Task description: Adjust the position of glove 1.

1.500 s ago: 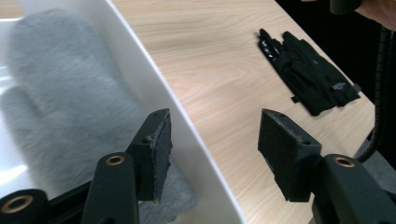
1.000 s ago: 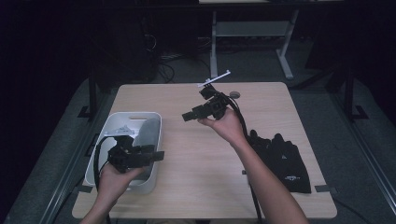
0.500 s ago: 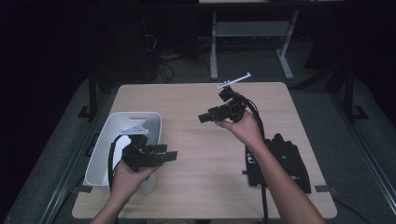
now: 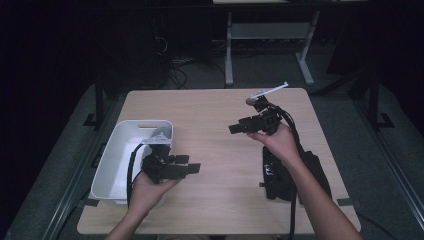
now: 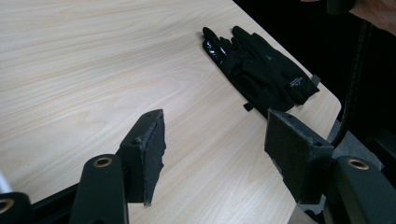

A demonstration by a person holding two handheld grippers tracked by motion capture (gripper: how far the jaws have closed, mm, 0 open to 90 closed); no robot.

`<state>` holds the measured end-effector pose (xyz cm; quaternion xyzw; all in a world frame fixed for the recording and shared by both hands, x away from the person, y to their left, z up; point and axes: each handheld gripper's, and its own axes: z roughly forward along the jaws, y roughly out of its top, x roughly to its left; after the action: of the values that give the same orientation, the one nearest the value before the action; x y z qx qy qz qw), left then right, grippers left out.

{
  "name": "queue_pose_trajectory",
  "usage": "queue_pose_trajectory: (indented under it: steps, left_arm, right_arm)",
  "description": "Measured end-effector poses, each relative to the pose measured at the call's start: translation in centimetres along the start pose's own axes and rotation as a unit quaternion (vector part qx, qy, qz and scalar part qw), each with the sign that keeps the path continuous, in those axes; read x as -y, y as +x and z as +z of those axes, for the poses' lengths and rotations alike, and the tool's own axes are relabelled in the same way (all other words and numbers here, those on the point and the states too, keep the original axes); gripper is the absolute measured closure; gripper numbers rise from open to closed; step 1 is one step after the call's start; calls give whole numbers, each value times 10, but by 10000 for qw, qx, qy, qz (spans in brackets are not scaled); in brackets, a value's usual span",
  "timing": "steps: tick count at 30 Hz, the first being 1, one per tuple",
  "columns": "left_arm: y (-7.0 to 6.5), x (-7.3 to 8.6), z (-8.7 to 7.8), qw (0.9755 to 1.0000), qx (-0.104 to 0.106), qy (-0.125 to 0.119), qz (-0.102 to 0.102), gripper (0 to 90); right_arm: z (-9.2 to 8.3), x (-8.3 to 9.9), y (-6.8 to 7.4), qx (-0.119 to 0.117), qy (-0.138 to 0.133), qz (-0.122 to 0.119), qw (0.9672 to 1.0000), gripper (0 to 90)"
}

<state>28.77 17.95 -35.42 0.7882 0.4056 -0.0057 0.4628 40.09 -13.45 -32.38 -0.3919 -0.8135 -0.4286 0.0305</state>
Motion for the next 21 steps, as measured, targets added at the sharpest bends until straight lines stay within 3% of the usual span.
queue_pose_trajectory:
  steps: [21]
  left_arm:
    - [-17,-1,23,9998,119,86,139,367]
  right_arm:
    - [-29,46,-26,180,-72,249,9995,388]
